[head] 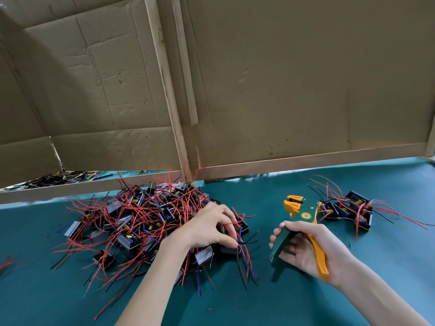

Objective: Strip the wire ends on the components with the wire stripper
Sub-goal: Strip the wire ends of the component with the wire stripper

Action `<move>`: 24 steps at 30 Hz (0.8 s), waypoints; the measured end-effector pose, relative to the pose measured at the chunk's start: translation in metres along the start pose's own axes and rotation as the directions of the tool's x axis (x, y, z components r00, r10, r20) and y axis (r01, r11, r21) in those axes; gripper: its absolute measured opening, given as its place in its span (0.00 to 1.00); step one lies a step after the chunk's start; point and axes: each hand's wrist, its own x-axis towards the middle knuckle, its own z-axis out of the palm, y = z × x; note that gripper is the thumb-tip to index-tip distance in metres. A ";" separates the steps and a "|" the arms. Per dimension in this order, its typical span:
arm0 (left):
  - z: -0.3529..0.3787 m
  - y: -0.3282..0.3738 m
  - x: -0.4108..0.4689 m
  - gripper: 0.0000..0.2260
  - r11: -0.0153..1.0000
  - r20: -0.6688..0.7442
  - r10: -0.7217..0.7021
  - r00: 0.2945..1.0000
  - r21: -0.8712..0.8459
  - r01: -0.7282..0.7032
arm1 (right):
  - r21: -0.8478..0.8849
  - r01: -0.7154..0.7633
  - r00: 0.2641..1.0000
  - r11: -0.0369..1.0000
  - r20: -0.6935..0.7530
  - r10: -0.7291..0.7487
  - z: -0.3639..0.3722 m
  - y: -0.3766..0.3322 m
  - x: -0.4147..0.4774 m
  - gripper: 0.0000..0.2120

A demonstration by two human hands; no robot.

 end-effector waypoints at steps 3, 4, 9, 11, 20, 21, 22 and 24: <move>-0.004 -0.002 0.000 0.04 1.000 0.048 -0.025 0.999 0.002 0.025 | 0.000 -0.001 1.000 1.000 0.001 0.001 0.000 0.000 0.000 0.04; -0.006 -0.003 -0.001 0.04 0.999 0.071 -0.034 0.997 0.013 0.033 | 0.000 -0.001 1.000 1.000 0.001 0.001 0.000 0.000 -0.001 0.04; -0.013 0.003 -0.003 0.04 0.990 -0.195 -0.067 0.978 -0.132 0.041 | -0.002 0.015 1.000 1.000 0.000 -0.015 0.001 -0.001 -0.002 0.04; -0.015 0.010 -0.003 0.06 0.931 -0.378 -0.129 0.917 -0.365 -0.019 | -0.010 0.024 1.000 1.000 0.009 -0.024 0.002 -0.001 -0.003 0.04; -0.022 0.040 -0.005 0.11 0.735 -0.491 -0.116 0.863 -0.627 -0.258 | -0.259 0.157 0.967 0.953 0.238 -0.095 0.007 0.000 -0.015 0.08; -0.021 0.043 -0.005 0.10 0.714 -0.473 -0.104 0.875 -0.648 -0.265 | -0.291 0.175 0.958 0.940 0.272 -0.094 0.007 0.000 -0.017 0.11; -0.020 0.047 -0.005 0.09 0.695 -0.457 -0.096 0.884 -0.667 -0.269 | -0.317 0.191 0.949 0.929 0.302 -0.092 0.007 0.000 -0.017 0.12; -0.017 0.051 -0.004 0.08 0.649 -0.433 -0.092 0.896 -0.709 -0.276 | -0.347 0.209 0.933 0.914 0.351 -0.080 0.008 0.001 -0.019 0.13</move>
